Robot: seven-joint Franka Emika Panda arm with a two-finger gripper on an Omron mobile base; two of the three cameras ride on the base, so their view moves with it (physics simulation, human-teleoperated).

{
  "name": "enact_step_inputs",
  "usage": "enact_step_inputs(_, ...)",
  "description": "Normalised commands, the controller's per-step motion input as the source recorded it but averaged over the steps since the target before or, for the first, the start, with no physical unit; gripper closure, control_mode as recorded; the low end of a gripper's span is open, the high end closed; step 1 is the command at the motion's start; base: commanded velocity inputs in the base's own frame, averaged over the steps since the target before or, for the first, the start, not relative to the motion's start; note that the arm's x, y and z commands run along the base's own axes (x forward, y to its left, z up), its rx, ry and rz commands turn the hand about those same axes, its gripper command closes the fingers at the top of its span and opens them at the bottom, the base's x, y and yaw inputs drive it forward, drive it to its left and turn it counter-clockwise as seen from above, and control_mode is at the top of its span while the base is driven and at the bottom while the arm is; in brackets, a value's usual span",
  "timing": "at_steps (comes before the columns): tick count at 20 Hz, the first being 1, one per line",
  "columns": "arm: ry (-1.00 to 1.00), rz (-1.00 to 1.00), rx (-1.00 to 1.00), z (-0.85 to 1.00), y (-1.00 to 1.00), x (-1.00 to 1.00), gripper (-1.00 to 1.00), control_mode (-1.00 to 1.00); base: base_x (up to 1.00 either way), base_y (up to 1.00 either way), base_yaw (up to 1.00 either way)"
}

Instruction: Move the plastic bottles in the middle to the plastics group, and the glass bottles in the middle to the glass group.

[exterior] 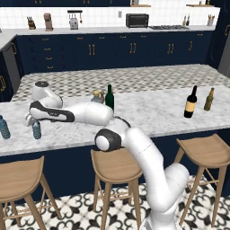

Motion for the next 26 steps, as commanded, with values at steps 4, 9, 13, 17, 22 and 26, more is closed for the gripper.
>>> enact_step_inputs(4, 0.0, 0.0, 0.0, 0.0, 0.0, 0.0, -1.0, -1.0, 0.0, 0.0, 0.0)
enact_step_inputs(9, 0.0, 0.0, 0.0, 0.0, 0.0, 0.0, -1.0, -1.0, 0.0, 0.0, 0.0)
enact_step_inputs(13, 0.0, 0.0, 0.0, 0.01, -0.03, -0.07, -1.0, -1.0, 0.0, 0.0, 0.0)
enact_step_inputs(17, -0.04, 0.0, 0.0, 0.1, -0.39, -0.51, -1.0, -1.0, 0.0, 0.0, 0.0)
enact_step_inputs(22, -0.06, -0.05, 0.02, 0.18, -0.83, -0.56, -1.0, -1.0, 0.0, 0.0, 0.0)
enact_step_inputs(26, -0.01, -0.12, 0.02, 0.02, -1.0, -0.4, -1.0, -1.0, 0.0, 0.0, 0.0)
